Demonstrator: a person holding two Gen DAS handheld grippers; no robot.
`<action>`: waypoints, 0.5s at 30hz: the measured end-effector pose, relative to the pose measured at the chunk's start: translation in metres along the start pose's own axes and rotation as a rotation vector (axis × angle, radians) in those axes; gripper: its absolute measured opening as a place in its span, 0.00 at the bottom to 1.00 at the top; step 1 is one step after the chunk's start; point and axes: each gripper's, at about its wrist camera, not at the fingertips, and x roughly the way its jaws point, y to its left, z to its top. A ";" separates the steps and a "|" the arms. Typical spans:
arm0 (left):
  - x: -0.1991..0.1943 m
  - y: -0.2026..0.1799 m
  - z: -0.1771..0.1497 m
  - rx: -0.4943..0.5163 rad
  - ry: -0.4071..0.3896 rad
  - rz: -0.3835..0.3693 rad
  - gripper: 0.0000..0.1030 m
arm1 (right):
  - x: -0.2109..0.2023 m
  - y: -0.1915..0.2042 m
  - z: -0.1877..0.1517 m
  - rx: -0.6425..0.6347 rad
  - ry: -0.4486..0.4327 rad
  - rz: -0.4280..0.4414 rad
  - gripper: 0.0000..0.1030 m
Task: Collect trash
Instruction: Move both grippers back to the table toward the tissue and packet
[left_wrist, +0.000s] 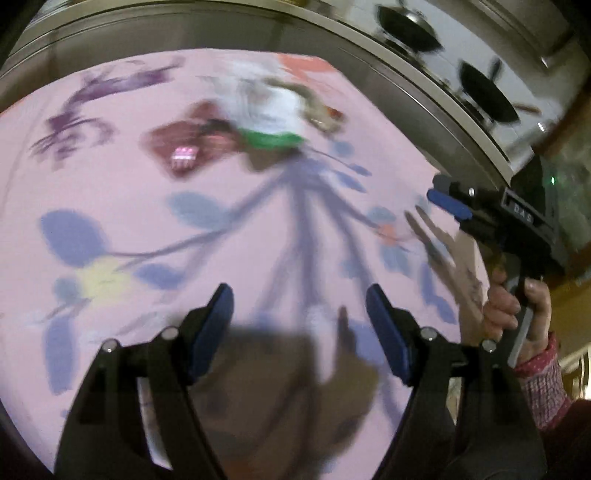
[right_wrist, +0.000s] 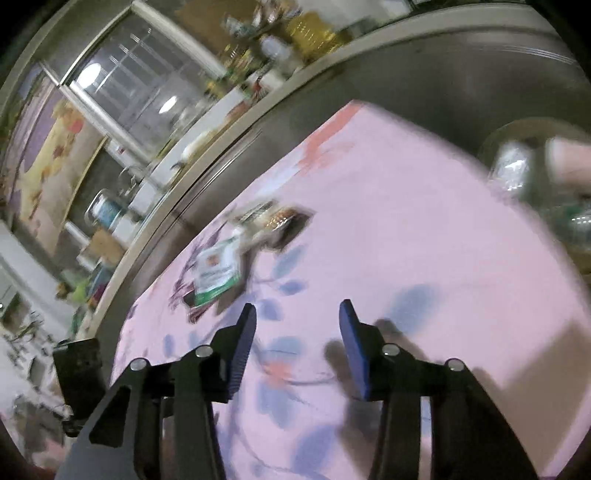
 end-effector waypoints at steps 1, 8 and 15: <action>-0.005 0.011 0.001 -0.018 -0.017 0.016 0.69 | 0.016 0.008 0.002 -0.002 0.031 0.010 0.39; -0.036 0.056 0.011 -0.095 -0.114 0.050 0.69 | 0.090 0.051 0.029 -0.073 0.098 -0.004 0.39; -0.038 0.070 0.013 -0.134 -0.121 0.043 0.69 | 0.130 0.056 0.051 -0.043 0.104 -0.030 0.02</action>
